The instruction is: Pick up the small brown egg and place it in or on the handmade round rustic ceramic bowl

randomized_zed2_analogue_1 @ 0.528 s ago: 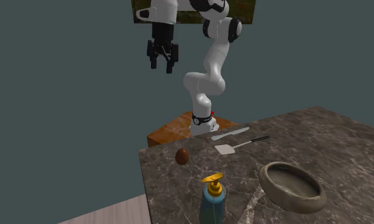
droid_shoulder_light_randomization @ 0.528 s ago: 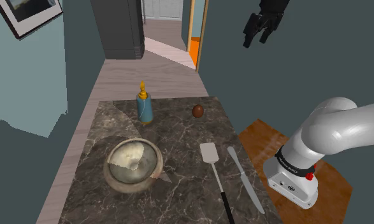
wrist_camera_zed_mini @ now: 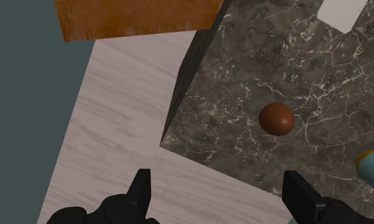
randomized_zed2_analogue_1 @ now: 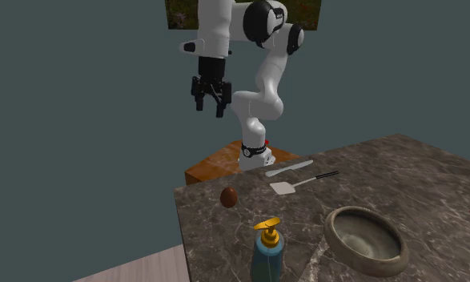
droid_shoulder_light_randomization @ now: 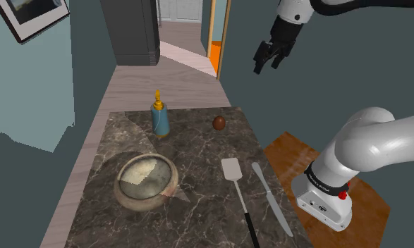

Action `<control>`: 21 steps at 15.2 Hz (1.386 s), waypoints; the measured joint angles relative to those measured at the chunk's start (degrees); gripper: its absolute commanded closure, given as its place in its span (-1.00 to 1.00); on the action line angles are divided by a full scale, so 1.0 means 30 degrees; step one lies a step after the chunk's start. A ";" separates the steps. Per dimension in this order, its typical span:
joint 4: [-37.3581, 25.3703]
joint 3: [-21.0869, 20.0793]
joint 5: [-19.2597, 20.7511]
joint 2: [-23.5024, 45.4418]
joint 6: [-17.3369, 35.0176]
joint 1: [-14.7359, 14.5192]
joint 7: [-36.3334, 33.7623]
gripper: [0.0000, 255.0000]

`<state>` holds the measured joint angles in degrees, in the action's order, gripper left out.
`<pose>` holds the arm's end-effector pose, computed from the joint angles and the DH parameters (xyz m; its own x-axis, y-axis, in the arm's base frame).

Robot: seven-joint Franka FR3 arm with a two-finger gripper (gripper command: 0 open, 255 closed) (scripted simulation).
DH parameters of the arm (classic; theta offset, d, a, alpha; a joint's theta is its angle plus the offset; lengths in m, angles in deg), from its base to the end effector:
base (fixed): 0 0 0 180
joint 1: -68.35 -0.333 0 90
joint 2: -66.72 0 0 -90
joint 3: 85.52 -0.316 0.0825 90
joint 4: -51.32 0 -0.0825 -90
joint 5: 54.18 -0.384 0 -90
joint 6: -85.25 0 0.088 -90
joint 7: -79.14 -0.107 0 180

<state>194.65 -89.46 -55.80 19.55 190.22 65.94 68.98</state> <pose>0.3161 0.0418 0.5561 0.9841 -0.0890 0.1536 -0.0893 -0.9960 -0.0049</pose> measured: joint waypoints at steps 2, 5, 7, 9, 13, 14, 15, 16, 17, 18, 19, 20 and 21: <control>0.0974 -0.0326 -0.0407 0.0251 0.1451 -0.0251 -0.0314 -1.00; 0.2507 -0.0840 -0.1036 0.0618 0.3708 -0.0666 -0.0759 -1.00; 0.3320 -0.1162 -0.1435 0.1163 0.5308 -0.0931 -0.0991 -1.00; 0.4128 -0.1594 -0.1895 0.1877 0.7074 -0.1259 -0.1307 -1.00; 0.5141 -0.2414 -0.2734 0.3800 1.0555 -0.1872 -0.1840 -1.00; 0.5265 -0.2637 -0.2930 0.4471 1.1480 -0.2012 -0.1980 -1.00; 0.5578 -0.2870 -0.3157 0.4987 1.2445 -0.2200 -0.2132 -1.00; 0.5638 -0.3074 -0.3323 0.5601 1.3282 -0.2329 -0.2263 -1.00; 0.5692 -0.3174 -0.3413 0.6216 1.4039 -0.2367 -0.2274 -1.00; 0.5780 -0.3270 -0.3481 0.6585 1.4554 -0.2412 -0.2323 -1.00; 0.5822 -0.3351 -0.3515 0.6933 1.4978 -0.2428 -0.2363 -1.00; 0.5878 -0.3451 -0.3546 0.7230 1.5354 -0.2454 -0.2435 -1.00; 0.5869 -0.3472 -0.3532 0.7636 1.5757 -0.2408 -0.2400 -1.00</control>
<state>212.26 -99.87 -66.40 42.45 237.50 58.71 61.78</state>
